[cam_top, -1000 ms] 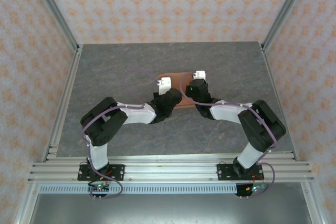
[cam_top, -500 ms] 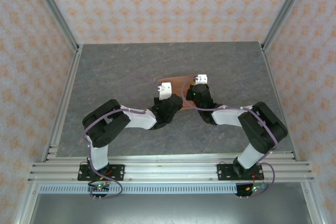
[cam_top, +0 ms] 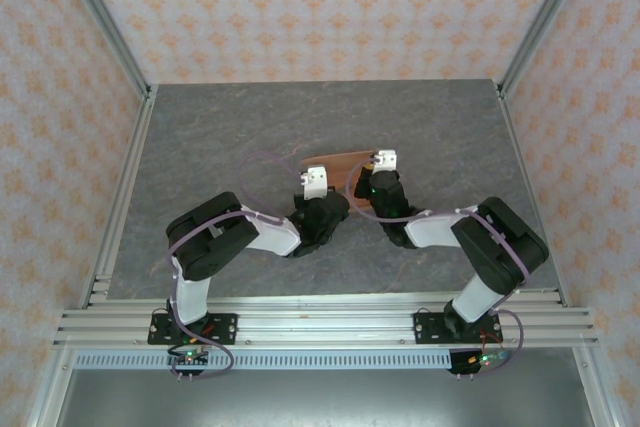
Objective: Fold the paper box
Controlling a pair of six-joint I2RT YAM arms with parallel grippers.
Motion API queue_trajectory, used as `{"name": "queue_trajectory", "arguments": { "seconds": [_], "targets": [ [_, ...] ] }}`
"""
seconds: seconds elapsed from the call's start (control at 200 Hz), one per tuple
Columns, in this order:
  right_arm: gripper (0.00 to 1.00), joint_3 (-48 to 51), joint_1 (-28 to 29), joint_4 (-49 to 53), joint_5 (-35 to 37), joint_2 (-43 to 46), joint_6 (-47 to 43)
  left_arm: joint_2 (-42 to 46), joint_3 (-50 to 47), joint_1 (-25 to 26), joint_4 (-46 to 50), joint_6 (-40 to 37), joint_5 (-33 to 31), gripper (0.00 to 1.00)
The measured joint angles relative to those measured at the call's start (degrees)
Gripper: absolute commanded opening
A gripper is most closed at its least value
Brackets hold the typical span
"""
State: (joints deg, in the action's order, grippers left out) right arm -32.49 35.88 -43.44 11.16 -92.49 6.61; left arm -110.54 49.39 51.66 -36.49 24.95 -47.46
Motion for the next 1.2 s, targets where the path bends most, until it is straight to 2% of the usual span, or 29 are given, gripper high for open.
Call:
{"name": "queue_trajectory", "arguments": {
  "seconds": [0.47, 0.881, 1.041, 1.196],
  "targets": [
    [0.01, 4.33, 1.53, -7.15, 1.4, -0.26, 0.22, -2.67, -1.22, 0.55, -5.66, 0.07, -2.14, 0.09],
    [0.01, 2.43, 7.28, -7.39, 12.94, -3.58, 6.78, -4.35, -1.25, 0.85, -6.93, 0.09, -4.44, 0.1],
    [0.02, 2.62, 7.72, -8.72, 14.16, -4.33, 7.26, -4.35, -1.88, 0.85, -7.63, 0.07, -4.46, 0.11],
    [0.02, 4.83, 8.02, -14.69, 14.19, -5.95, 5.88, -4.35, -3.17, 0.85, -8.22, 0.07, -4.26, 0.13]
  ]
}}
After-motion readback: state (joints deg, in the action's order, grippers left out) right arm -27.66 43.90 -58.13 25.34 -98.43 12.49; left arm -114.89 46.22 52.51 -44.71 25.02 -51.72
